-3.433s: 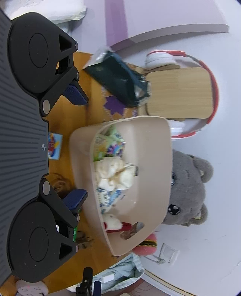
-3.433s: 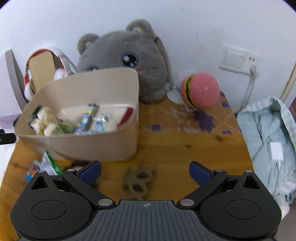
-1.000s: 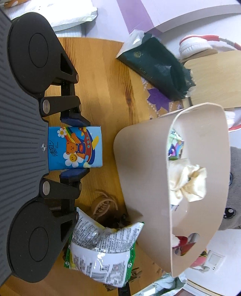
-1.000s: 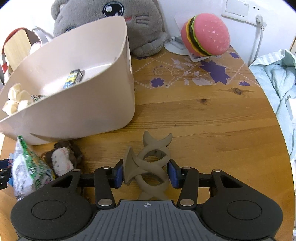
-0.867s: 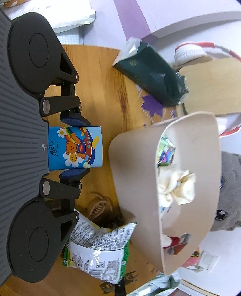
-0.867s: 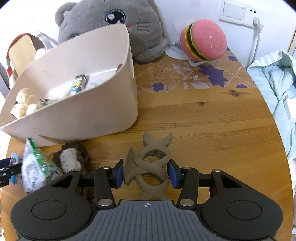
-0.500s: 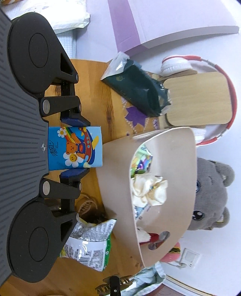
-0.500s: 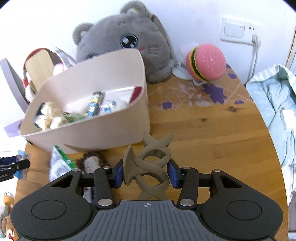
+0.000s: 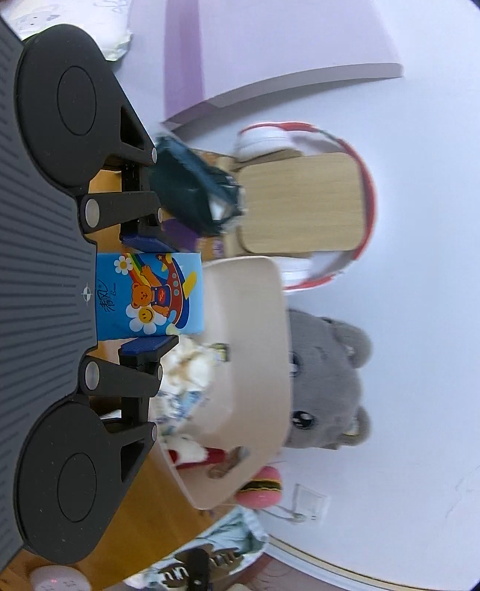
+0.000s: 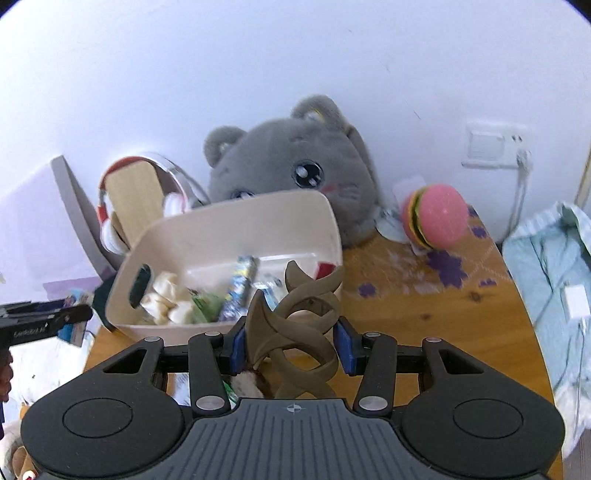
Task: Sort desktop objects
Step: 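Lift the blue box and hair claw and carry them over the basket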
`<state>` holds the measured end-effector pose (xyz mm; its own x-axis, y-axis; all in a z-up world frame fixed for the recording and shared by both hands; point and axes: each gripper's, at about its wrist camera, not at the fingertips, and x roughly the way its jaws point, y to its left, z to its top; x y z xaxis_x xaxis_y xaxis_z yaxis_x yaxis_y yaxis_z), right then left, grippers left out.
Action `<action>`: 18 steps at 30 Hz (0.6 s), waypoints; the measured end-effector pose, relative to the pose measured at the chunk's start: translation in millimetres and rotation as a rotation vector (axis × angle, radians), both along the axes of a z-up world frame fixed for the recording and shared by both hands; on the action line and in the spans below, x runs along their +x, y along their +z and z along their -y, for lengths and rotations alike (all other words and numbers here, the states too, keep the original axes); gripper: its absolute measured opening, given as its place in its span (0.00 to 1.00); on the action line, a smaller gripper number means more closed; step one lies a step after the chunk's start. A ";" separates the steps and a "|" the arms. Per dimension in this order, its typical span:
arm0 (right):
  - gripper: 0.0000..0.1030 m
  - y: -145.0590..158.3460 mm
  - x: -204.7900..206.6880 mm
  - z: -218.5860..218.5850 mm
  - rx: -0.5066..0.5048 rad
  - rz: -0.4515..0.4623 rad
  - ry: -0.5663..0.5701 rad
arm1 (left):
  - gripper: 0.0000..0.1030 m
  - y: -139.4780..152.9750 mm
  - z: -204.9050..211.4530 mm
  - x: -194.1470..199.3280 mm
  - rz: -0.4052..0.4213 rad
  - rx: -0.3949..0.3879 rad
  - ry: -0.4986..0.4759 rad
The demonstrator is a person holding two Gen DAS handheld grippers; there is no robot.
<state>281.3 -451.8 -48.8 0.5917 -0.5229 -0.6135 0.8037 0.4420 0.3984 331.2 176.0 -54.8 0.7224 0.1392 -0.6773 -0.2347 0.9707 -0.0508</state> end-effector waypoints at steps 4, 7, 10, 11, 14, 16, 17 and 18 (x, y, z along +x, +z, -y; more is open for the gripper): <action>0.43 9.0 8.0 3.7 -0.027 0.009 -0.007 | 0.45 11.5 3.9 13.6 0.018 0.015 -0.015; 0.43 13.0 14.0 8.0 -0.031 0.022 -0.002 | 0.45 14.7 9.4 25.6 0.022 0.035 -0.029; 0.43 17.6 24.2 15.0 -0.056 0.012 0.015 | 0.45 13.0 12.6 36.5 0.024 0.043 -0.027; 0.43 18.2 28.8 18.1 -0.063 0.003 0.022 | 0.45 11.3 13.7 40.4 0.023 0.047 -0.024; 0.43 19.1 41.8 26.4 -0.079 -0.013 0.038 | 0.45 3.3 15.8 53.4 0.011 0.050 -0.008; 0.43 20.2 50.5 32.3 -0.093 -0.024 0.049 | 0.45 -3.1 16.7 61.5 -0.005 0.049 0.004; 0.43 20.7 54.7 35.1 -0.098 -0.029 0.053 | 0.45 -6.3 16.7 64.2 -0.010 0.052 0.013; 0.43 20.7 59.4 39.2 -0.102 -0.033 0.058 | 0.45 -9.8 17.3 68.1 -0.014 0.055 0.022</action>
<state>340.7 -490.9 -28.1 0.6032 -0.5490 -0.5785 0.7874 0.5254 0.3224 399.2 158.7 -64.6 0.7095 0.1922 -0.6780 -0.2566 0.9665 0.0055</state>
